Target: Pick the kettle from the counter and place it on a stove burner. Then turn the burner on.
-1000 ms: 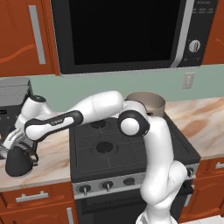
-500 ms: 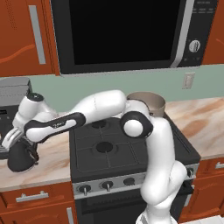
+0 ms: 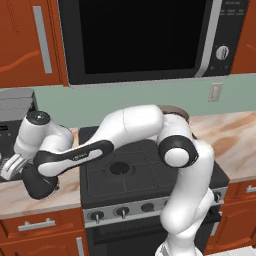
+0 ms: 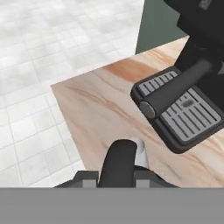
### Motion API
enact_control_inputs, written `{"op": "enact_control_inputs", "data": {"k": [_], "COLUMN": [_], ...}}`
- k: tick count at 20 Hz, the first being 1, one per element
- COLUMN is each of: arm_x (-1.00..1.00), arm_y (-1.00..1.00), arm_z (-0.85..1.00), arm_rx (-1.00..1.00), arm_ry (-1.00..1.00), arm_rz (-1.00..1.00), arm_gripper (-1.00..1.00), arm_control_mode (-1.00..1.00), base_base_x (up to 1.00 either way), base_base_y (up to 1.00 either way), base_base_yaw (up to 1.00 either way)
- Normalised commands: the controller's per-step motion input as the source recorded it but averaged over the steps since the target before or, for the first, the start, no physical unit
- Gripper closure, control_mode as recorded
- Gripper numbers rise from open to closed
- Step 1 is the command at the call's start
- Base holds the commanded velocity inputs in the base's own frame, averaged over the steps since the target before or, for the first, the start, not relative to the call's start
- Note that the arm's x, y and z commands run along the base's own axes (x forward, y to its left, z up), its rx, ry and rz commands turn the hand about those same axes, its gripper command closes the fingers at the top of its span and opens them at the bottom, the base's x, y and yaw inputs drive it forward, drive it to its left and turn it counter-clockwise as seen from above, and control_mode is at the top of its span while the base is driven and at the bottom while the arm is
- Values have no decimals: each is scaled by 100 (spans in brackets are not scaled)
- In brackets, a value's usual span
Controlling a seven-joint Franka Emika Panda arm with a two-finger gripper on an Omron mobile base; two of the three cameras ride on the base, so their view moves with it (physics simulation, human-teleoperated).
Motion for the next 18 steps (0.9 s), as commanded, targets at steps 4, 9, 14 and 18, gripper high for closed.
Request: {"op": "enact_control_inputs", "data": {"k": [4,9,14,18], "arm_x": [-82,-64,-5,0], "arm_y": [-68,-73,-11,-34], "arm_z": [52,58,4,2], "arm_rx": [0,0,1,1], "arm_ry": [-1,0,0,0], "arm_rz": [-13,-11,0,0], "arm_gripper": [100,100,100,100], "arm_control_mode": [-100,-100,-100,-100], "base_base_x": [0,0,0,0], "base_base_y": [0,0,0,0], "base_base_yaw": [0,0,0,0]}}
